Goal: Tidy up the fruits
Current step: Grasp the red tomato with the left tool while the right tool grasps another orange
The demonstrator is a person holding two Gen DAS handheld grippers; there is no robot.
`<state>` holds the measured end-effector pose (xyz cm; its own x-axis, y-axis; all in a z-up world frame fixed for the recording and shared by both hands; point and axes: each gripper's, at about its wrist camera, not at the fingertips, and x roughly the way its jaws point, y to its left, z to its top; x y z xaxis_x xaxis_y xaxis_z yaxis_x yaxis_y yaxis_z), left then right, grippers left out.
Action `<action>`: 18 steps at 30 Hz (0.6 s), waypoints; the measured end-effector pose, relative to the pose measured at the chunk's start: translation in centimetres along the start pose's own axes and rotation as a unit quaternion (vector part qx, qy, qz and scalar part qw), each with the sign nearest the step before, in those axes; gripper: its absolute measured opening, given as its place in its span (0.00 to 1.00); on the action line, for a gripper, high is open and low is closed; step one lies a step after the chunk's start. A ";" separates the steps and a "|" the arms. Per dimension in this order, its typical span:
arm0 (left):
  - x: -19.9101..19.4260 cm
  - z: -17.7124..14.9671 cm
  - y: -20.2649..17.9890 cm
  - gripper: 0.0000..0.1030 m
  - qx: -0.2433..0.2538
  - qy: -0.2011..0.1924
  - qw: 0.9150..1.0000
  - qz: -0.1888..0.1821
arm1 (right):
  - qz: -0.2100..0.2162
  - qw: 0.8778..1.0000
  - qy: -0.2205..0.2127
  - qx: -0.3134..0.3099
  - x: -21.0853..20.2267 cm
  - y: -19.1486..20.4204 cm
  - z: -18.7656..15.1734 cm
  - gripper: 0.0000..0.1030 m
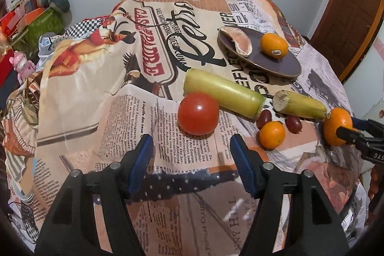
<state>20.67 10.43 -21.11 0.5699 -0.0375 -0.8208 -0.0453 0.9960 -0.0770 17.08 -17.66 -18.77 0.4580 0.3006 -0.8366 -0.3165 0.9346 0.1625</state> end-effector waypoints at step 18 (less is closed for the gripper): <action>4.4 2.2 -0.7 0.48 0.008 0.011 1.000 -0.016 | 0.017 0.999 -0.007 0.029 0.3 -1.4 0.5 0.61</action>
<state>24.98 9.76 -23.42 0.5529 -0.0716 -0.8301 -0.0130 0.9954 -0.0946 18.09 -18.80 -19.00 0.4598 0.3342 -0.8227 -0.2832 0.9333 0.2209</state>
